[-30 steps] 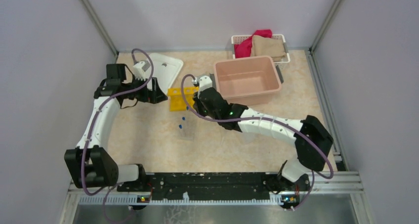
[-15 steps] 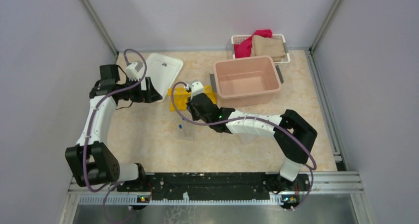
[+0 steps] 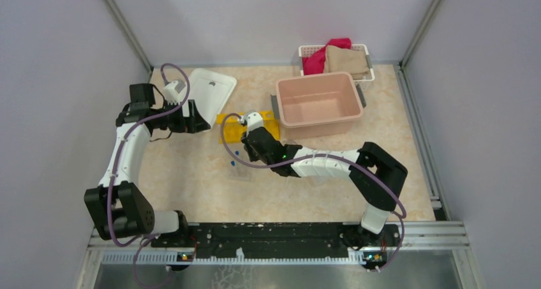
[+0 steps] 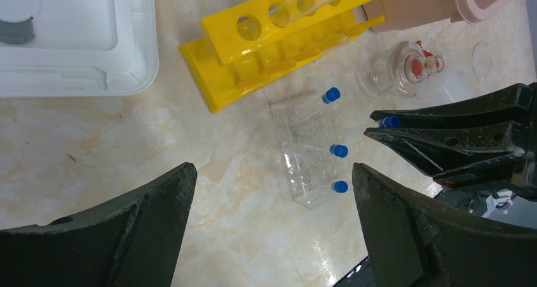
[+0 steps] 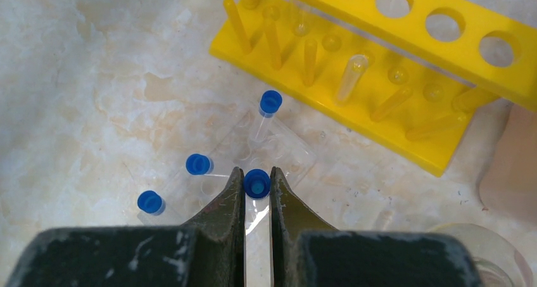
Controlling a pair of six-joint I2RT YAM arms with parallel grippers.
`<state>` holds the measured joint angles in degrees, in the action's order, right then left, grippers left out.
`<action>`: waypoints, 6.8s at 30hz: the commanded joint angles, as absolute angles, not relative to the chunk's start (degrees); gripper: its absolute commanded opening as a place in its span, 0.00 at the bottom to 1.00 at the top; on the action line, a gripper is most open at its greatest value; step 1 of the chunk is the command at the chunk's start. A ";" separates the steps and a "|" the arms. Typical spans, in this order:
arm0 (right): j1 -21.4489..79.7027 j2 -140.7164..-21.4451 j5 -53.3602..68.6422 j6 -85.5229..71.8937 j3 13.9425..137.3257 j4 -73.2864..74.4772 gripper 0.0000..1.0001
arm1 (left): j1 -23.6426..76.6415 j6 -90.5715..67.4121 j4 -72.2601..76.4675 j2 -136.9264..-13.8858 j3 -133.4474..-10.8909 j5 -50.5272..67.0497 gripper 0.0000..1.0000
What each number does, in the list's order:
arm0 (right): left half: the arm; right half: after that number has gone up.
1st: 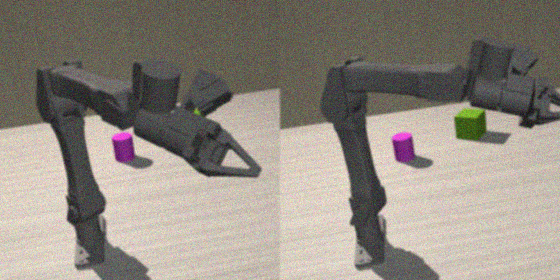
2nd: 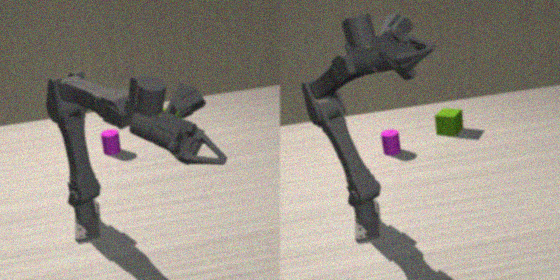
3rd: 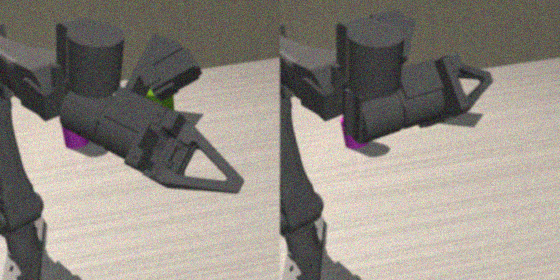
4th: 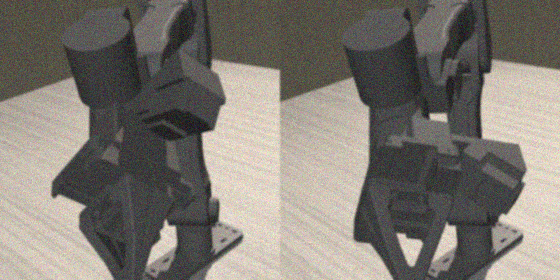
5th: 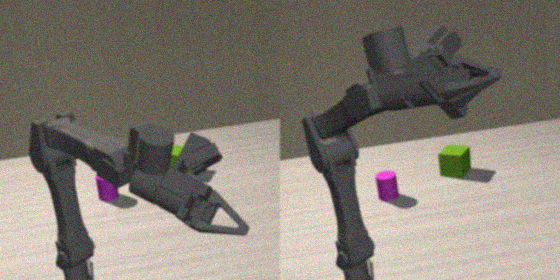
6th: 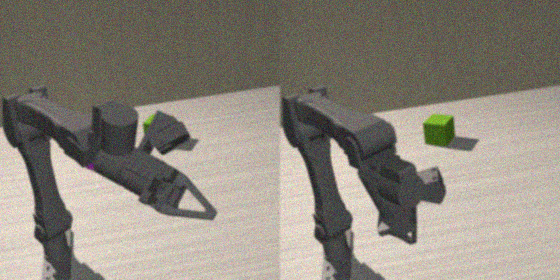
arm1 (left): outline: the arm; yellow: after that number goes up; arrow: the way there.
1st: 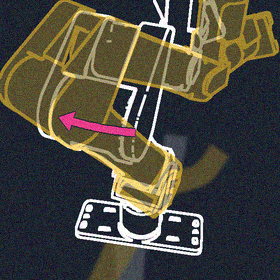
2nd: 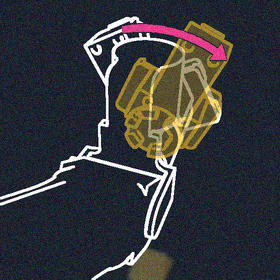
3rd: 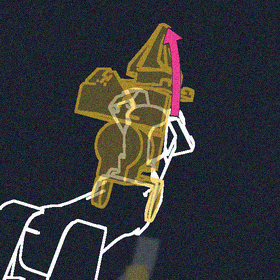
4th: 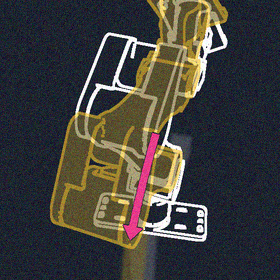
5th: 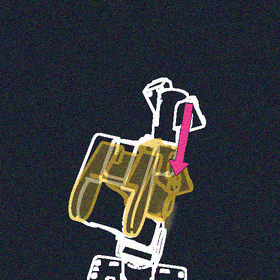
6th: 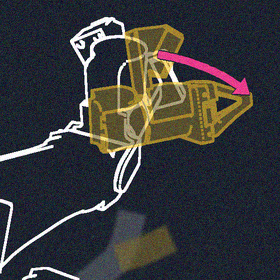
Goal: Organize the chemistry lab equipment
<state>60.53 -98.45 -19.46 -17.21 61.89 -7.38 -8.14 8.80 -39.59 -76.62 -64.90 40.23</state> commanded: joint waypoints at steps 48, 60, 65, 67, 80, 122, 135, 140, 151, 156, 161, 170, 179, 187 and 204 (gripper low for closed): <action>62.00 -100.73 -20.95 -15.70 55.74 -19.03 0.00 | -9.48 10.28 -42.43 -76.40 -68.94 42.36 0.99; 62.71 -100.20 -22.13 -13.69 54.44 -20.42 0.00 | -9.57 10.02 -42.30 -76.72 -69.64 42.74 0.99; 62.67 -99.60 -21.89 -13.89 53.08 -21.83 0.00 | -9.53 10.02 -42.31 -76.86 -70.09 42.72 0.99; 62.67 -99.46 -21.81 -13.80 52.74 -22.02 0.07 | -9.57 10.02 -42.33 -76.95 -70.27 42.64 0.99; 62.67 -92.67 -21.82 -14.19 54.77 -15.71 0.39 | -9.51 10.11 -42.53 -76.63 -70.92 43.23 0.99; 45.97 -91.51 -21.44 -23.95 60.71 16.58 0.34 | -9.63 7.91 -42.19 -74.77 -71.36 43.68 0.99; 45.97 -87.66 -18.81 -24.26 62.21 18.44 0.00 | -9.58 8.74 -42.36 -74.12 -71.36 42.57 0.99; 45.97 -81.68 -15.70 -23.85 69.01 24.99 0.00 | -9.58 8.72 -42.25 -73.84 -71.34 42.28 0.99; 45.26 -81.61 -22.32 -21.16 94.14 40.89 0.00 | -9.59 8.66 -42.48 -73.21 -71.57 42.02 0.99; 38.69 -88.18 -21.60 -20.53 100.07 41.69 0.00 | -9.59 8.71 -42.71 -73.18 -71.56 41.88 0.99; 33.41 -96.62 -20.40 -19.19 102.58 39.03 0.00 | -9.62 8.38 -42.39 -72.87 -70.90 42.64 0.99; 29.23 -111.98 -16.89 -17.19 106.69 34.41 0.00 | -9.61 9.04 -42.36 -72.54 -71.01 42.91 0.99; 28.97 -120.43 -17.89 -15.36 111.76 31.33 0.00 | -9.61 8.88 -42.35 -72.84 -70.99 43.42 0.99; 28.74 -126.54 -17.38 -14.84 115.23 31.27 0.00 | -9.58 9.01 -42.58 -72.52 -71.45 42.98 0.99; 28.73 -114.82 -18.17 -19.01 109.61 30.37 0.65 | -9.58 8.26 -42.66 -72.72 -72.36 43.67 0.99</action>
